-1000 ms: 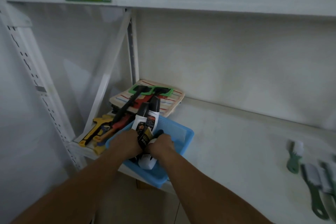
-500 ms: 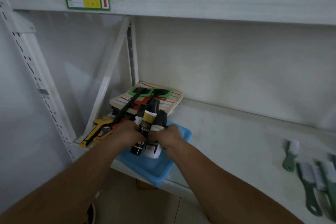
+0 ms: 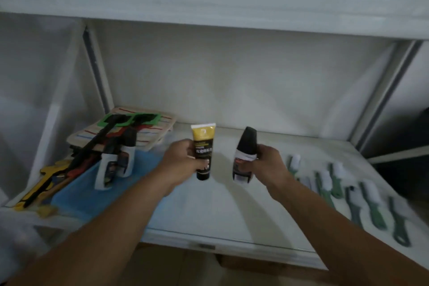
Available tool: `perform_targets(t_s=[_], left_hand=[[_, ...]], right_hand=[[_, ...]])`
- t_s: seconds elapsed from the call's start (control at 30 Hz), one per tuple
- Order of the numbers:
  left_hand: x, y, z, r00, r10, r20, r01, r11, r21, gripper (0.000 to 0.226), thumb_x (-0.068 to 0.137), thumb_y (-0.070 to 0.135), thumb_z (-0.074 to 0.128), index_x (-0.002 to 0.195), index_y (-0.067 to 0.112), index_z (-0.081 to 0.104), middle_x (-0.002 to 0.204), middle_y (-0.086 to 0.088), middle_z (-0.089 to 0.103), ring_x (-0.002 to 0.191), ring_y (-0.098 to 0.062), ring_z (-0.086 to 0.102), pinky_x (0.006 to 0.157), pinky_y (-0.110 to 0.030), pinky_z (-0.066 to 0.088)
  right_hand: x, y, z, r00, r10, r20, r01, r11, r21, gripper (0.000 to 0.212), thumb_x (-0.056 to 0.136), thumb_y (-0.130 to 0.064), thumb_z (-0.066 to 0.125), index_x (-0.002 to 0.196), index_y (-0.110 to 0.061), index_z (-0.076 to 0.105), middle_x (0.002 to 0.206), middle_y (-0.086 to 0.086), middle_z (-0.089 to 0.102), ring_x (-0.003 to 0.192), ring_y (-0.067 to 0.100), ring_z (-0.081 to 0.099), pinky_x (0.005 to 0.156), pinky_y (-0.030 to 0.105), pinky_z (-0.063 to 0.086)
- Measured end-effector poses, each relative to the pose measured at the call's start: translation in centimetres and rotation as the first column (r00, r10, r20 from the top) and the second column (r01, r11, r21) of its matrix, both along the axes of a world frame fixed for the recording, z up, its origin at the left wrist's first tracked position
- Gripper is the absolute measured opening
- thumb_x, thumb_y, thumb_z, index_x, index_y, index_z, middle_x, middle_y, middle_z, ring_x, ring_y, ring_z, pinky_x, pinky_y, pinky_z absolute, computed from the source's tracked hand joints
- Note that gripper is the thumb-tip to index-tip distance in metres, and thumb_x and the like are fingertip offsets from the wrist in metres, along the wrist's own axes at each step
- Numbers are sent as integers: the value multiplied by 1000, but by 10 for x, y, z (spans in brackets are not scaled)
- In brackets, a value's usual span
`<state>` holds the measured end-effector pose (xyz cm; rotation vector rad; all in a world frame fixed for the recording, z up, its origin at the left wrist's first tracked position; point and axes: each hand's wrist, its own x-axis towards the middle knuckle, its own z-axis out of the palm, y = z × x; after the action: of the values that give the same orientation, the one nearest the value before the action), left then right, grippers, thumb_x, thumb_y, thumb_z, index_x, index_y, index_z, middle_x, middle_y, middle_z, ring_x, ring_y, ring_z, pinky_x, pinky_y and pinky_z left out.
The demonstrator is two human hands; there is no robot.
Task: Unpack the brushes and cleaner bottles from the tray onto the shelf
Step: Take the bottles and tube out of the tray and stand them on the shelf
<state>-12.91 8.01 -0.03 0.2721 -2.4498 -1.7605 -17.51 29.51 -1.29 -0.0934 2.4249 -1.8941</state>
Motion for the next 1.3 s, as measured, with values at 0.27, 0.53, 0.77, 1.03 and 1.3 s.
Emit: perform_targets(t_s=[0.27,0.53,0.77,1.03,1.3], left_hand=[[-15,100,-71,985,-137,109,159,961,-227,25,70,16,76,88,25,62,96,1,73,90,-22,69,84,-41,57],[-18,107,-84,987,-121,102,146,947,-287,38,69,21,75,105,25,62,100,4,73,92,-18,70,87,-41,57],[-2,73,-73,981,-139,132,174,935,-309,51,76,7,68,123,21,54,116,0,62,105,-20,60,92,-35,54],[25,-56,-47,981,190,-25,-188,926,-329,34,86,10,61,117,21,56,114,7,56,109,-14,56,87,-30,44],[31,-174,-50,851,491,-186,-511,691,-512,30,78,19,72,103,8,60,102,-14,64,97,-35,61,82,-46,52]], right_hand=[[10,88,-48,983,-156,95,140,977,158,46,62,8,81,98,-18,69,94,2,75,90,23,71,84,47,60],[18,101,-55,989,-143,23,137,976,171,35,66,-2,85,90,-21,67,92,3,74,89,23,70,83,47,59],[29,88,-5,991,-82,-105,108,957,267,76,69,-19,90,134,-25,52,121,-2,58,110,15,57,91,31,51],[48,-27,42,761,-83,-643,326,906,270,44,83,-13,71,124,-15,59,127,4,52,119,20,48,98,30,37],[29,-171,19,890,181,-419,-65,959,276,41,81,-11,70,121,-9,61,114,7,62,98,18,60,88,32,51]])
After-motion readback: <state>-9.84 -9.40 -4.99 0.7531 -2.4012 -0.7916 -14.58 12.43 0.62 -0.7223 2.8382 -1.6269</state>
